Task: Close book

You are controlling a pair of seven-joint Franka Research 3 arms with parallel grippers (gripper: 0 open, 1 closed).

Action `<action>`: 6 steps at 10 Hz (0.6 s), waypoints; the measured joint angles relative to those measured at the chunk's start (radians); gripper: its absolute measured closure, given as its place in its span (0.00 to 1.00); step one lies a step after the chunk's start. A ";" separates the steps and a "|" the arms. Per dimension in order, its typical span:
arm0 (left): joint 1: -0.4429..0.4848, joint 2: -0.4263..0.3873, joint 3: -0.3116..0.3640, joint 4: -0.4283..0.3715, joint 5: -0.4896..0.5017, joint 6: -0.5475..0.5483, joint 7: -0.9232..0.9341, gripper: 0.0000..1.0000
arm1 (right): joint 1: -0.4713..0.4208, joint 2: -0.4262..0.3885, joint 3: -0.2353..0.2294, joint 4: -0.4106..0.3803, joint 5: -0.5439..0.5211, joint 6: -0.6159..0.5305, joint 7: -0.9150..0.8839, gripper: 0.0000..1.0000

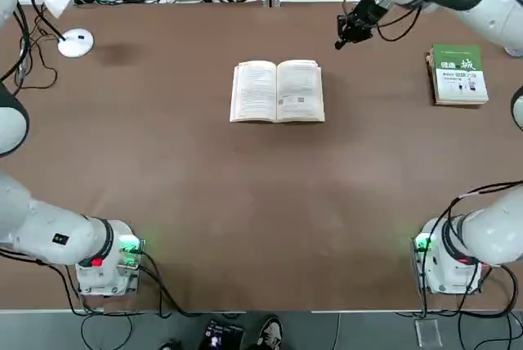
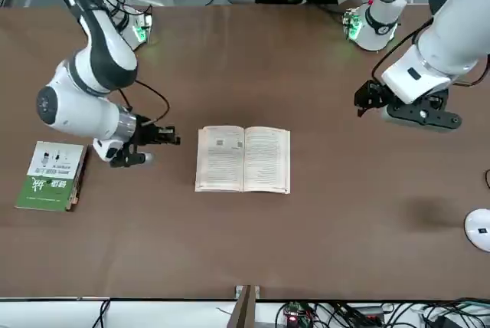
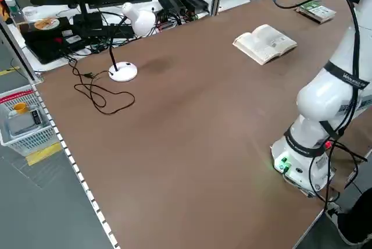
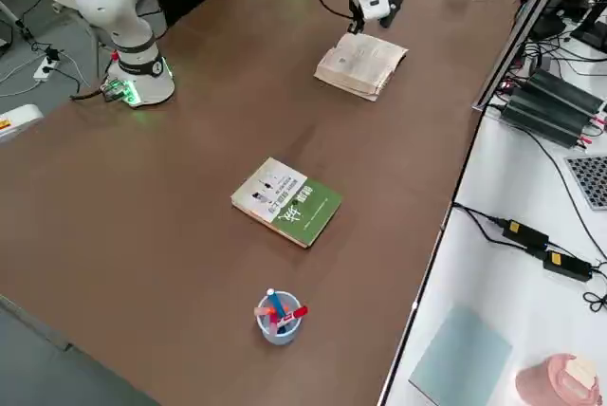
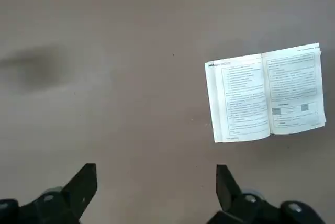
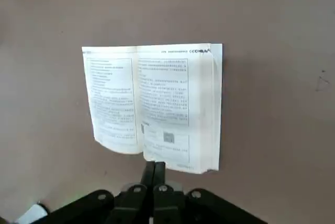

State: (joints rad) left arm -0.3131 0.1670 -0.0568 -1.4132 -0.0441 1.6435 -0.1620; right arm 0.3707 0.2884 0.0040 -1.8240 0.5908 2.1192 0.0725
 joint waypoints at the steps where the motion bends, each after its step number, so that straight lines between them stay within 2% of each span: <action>1: 0.000 0.000 0.000 0.000 0.000 0.000 0.000 0.00 | 0.014 0.015 0.000 -0.010 0.026 0.035 0.000 0.99; 6: 0.000 0.001 0.000 -0.001 0.002 0.000 0.000 0.00 | 0.055 0.083 0.000 -0.036 0.139 0.145 -0.005 0.99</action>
State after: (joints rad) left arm -0.3132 0.1685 -0.0571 -1.4141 -0.0416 1.6435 -0.1620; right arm 0.4258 0.3718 0.0042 -1.8603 0.7298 2.2640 0.0675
